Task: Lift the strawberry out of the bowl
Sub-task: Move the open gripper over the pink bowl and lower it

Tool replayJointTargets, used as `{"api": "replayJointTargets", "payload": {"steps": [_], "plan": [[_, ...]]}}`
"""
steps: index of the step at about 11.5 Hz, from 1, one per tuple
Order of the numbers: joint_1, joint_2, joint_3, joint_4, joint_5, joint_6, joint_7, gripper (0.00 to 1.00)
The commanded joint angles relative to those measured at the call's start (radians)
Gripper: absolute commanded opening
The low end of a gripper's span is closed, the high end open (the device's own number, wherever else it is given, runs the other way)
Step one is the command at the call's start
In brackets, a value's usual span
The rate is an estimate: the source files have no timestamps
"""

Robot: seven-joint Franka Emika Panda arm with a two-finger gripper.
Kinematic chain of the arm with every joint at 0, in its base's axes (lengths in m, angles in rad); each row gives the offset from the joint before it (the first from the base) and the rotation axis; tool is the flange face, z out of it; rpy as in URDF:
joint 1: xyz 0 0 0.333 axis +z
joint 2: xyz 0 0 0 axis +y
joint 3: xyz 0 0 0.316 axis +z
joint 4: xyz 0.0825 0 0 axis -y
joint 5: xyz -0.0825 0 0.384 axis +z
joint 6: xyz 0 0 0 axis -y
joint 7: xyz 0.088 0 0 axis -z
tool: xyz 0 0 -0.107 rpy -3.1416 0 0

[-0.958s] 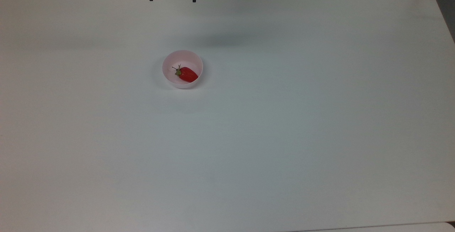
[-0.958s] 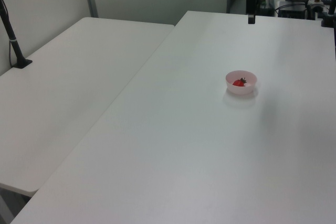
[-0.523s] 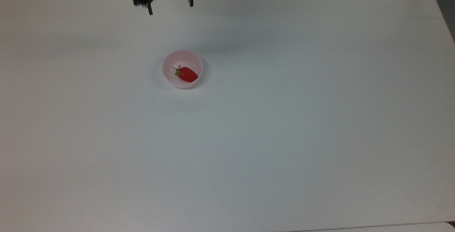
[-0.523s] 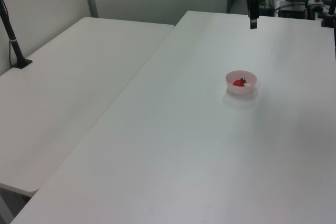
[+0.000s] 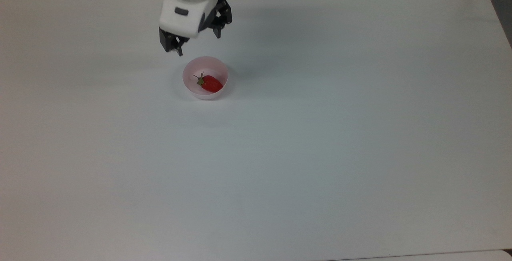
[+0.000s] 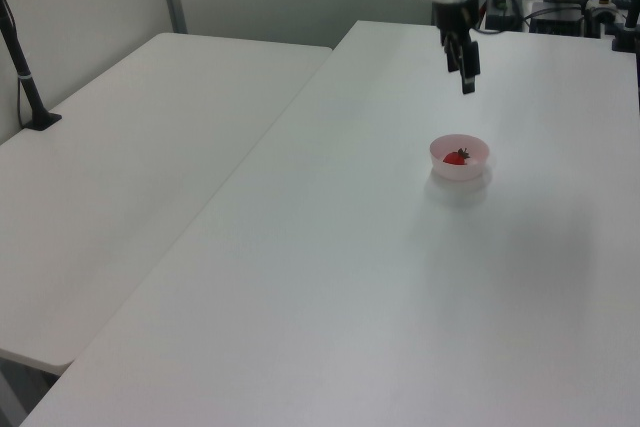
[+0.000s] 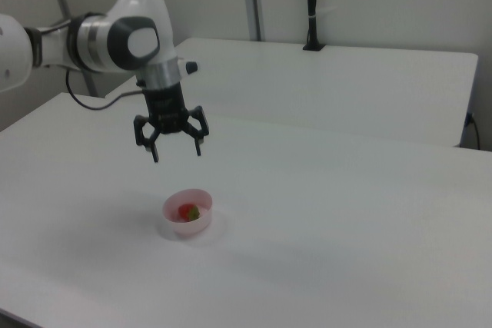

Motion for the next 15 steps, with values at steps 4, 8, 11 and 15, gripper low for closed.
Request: {"api": "replayJointTargets", "payload": {"steps": [4,8,11,15], "plan": [[0.004,0.031,0.024,-0.182,-0.146,0.187,-0.176,0.70],[0.004,0.081,0.035,-0.210,-0.197,0.252,-0.176,0.65],[0.004,0.109,0.042,-0.208,-0.200,0.284,-0.168,0.65],[-0.005,0.133,0.067,-0.207,-0.200,0.289,-0.165,0.65]]}}
